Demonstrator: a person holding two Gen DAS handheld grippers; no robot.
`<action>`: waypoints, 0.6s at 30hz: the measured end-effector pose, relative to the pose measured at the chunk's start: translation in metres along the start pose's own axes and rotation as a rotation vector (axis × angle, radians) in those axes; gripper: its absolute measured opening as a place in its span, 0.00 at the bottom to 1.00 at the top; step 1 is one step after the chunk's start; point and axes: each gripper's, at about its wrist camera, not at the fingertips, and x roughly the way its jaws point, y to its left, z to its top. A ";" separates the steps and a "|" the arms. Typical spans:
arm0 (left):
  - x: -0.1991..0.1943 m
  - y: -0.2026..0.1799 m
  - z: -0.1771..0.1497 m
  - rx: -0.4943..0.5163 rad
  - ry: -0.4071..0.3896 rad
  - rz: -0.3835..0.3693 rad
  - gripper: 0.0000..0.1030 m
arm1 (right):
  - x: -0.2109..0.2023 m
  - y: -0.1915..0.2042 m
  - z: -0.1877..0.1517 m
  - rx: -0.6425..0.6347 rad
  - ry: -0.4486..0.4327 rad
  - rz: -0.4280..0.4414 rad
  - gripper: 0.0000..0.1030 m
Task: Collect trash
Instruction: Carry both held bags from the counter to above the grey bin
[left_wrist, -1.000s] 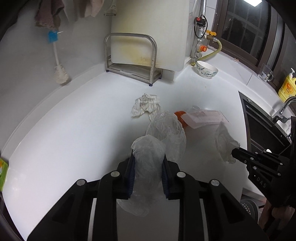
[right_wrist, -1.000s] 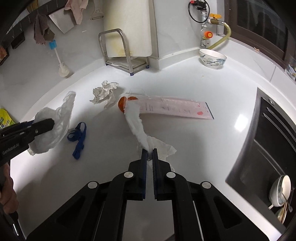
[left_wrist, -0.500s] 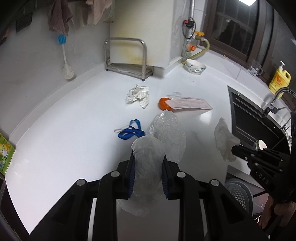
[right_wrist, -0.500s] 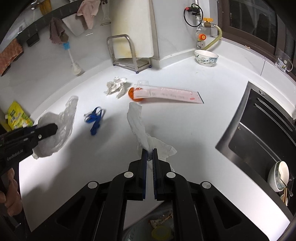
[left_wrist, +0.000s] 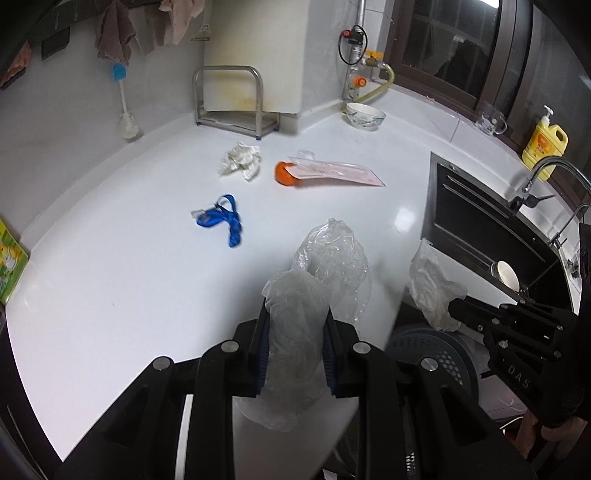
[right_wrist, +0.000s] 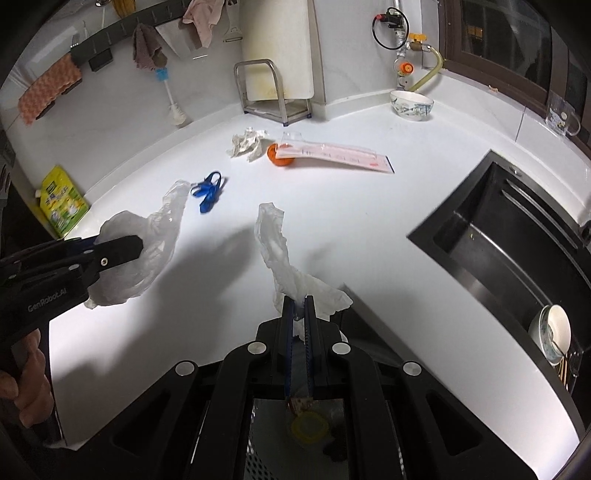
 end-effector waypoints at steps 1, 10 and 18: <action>-0.002 -0.005 -0.003 -0.002 0.000 0.002 0.24 | -0.002 -0.002 -0.003 -0.001 0.004 0.005 0.06; -0.009 -0.048 -0.028 -0.013 0.020 0.028 0.24 | -0.018 -0.026 -0.035 -0.018 0.038 0.046 0.06; -0.010 -0.080 -0.050 -0.023 0.052 0.038 0.24 | -0.026 -0.048 -0.059 -0.023 0.066 0.065 0.06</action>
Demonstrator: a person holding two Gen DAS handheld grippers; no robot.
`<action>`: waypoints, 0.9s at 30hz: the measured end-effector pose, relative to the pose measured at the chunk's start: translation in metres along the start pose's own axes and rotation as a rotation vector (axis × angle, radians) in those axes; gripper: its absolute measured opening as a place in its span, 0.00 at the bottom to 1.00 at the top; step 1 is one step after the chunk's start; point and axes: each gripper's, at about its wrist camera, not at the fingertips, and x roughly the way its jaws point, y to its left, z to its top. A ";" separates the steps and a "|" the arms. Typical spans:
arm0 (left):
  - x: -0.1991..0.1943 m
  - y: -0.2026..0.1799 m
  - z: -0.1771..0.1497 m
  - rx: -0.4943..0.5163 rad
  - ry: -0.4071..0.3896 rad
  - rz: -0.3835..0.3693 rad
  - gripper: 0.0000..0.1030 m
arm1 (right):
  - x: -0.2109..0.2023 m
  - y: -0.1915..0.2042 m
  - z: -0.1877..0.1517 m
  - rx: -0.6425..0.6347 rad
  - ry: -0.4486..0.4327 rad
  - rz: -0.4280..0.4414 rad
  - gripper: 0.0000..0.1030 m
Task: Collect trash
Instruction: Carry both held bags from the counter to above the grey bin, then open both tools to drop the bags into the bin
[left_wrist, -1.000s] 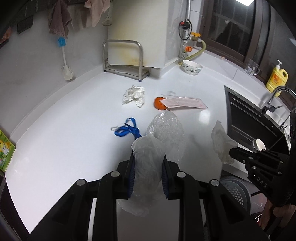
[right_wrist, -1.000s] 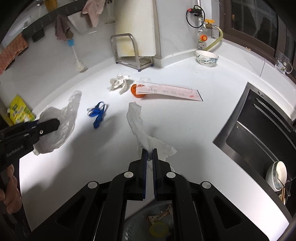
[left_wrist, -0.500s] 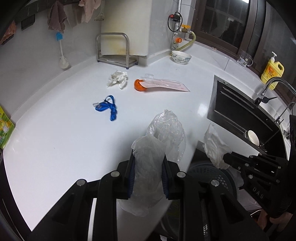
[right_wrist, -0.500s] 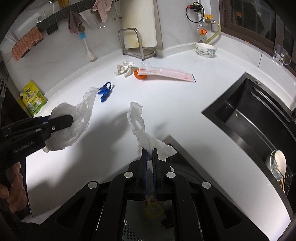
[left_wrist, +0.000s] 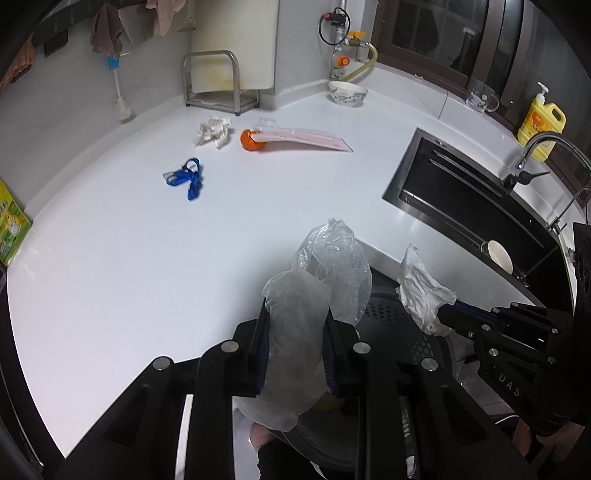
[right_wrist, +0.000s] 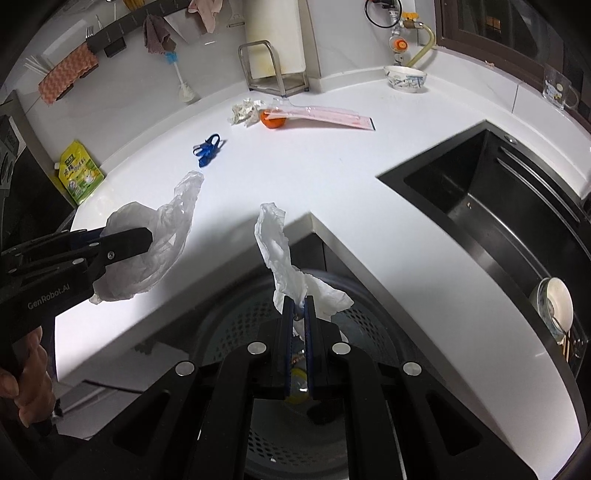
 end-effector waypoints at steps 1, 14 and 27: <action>0.001 -0.003 -0.003 -0.003 0.008 0.001 0.24 | 0.000 -0.002 -0.003 0.001 0.004 0.001 0.06; 0.013 -0.038 -0.034 0.026 0.074 0.027 0.24 | 0.012 -0.024 -0.041 0.037 0.082 0.038 0.06; 0.033 -0.043 -0.055 0.009 0.131 0.047 0.24 | 0.033 -0.033 -0.061 0.061 0.139 0.054 0.06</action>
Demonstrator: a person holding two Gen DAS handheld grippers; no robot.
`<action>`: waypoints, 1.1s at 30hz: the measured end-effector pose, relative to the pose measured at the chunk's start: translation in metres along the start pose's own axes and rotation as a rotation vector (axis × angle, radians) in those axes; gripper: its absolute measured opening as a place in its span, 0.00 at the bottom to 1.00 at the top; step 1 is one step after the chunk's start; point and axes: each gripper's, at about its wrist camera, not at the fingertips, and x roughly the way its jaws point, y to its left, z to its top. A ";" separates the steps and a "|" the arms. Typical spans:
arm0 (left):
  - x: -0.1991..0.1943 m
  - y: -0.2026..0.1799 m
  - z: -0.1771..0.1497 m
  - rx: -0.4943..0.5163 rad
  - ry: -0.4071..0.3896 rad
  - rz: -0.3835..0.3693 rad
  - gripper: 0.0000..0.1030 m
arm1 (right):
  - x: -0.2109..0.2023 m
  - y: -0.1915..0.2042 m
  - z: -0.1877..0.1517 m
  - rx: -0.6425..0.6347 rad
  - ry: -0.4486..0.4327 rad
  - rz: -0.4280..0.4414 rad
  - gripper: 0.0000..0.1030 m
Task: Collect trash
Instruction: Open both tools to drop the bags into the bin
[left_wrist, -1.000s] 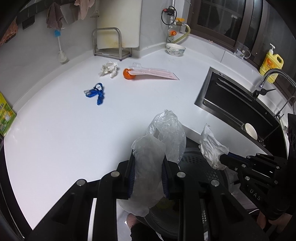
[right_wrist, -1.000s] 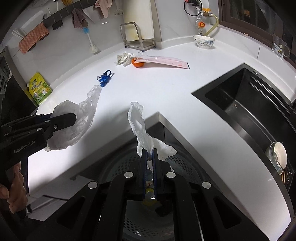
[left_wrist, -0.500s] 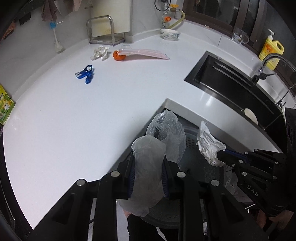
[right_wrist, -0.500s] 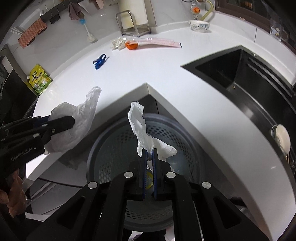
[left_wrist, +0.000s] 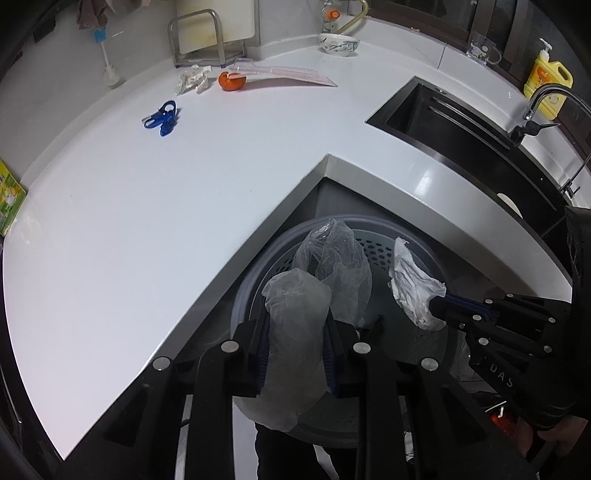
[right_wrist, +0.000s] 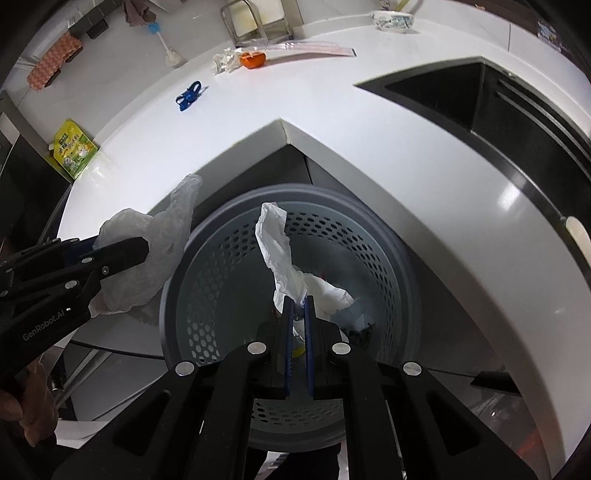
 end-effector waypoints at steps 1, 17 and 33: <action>0.003 0.000 -0.001 -0.005 0.006 -0.001 0.24 | 0.002 -0.001 0.000 0.001 0.006 -0.001 0.06; 0.006 -0.002 -0.010 -0.030 0.018 0.003 0.27 | 0.009 -0.003 -0.008 -0.006 0.029 0.008 0.06; -0.010 0.002 -0.008 -0.067 -0.014 0.030 0.54 | 0.000 -0.007 -0.003 0.011 0.001 0.035 0.29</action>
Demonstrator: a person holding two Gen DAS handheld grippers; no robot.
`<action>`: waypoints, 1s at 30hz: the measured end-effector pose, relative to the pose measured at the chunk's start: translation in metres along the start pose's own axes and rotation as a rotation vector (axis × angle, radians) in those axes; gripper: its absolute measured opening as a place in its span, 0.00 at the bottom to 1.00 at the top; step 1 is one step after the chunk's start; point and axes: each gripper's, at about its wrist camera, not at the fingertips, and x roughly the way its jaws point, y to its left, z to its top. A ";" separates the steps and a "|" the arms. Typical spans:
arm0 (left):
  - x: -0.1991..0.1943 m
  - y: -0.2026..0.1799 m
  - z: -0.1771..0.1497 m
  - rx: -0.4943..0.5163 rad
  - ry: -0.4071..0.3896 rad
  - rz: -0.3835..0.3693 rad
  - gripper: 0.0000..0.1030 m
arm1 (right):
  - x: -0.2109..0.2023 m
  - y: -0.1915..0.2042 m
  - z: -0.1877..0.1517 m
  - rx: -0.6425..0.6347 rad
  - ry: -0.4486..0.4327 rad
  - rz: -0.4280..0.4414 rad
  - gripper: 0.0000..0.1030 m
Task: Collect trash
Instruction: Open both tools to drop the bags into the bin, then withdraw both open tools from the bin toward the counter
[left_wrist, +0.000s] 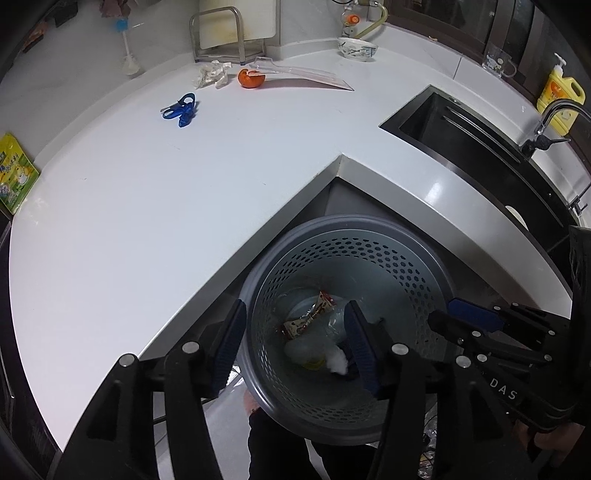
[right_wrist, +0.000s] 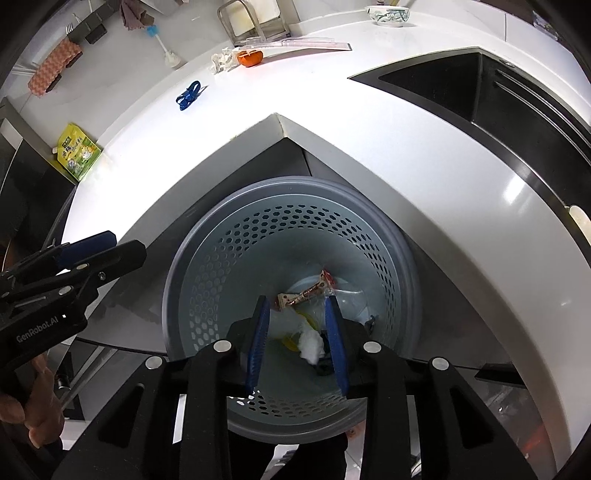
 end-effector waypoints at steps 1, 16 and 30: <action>-0.001 0.000 0.000 -0.003 -0.002 0.001 0.56 | 0.000 0.000 0.000 0.000 0.001 0.001 0.29; -0.026 0.002 0.011 -0.042 -0.068 0.020 0.63 | -0.023 -0.004 0.005 -0.021 -0.032 0.020 0.38; -0.061 -0.009 0.015 -0.087 -0.146 0.064 0.70 | -0.054 -0.016 0.011 -0.066 -0.109 0.049 0.44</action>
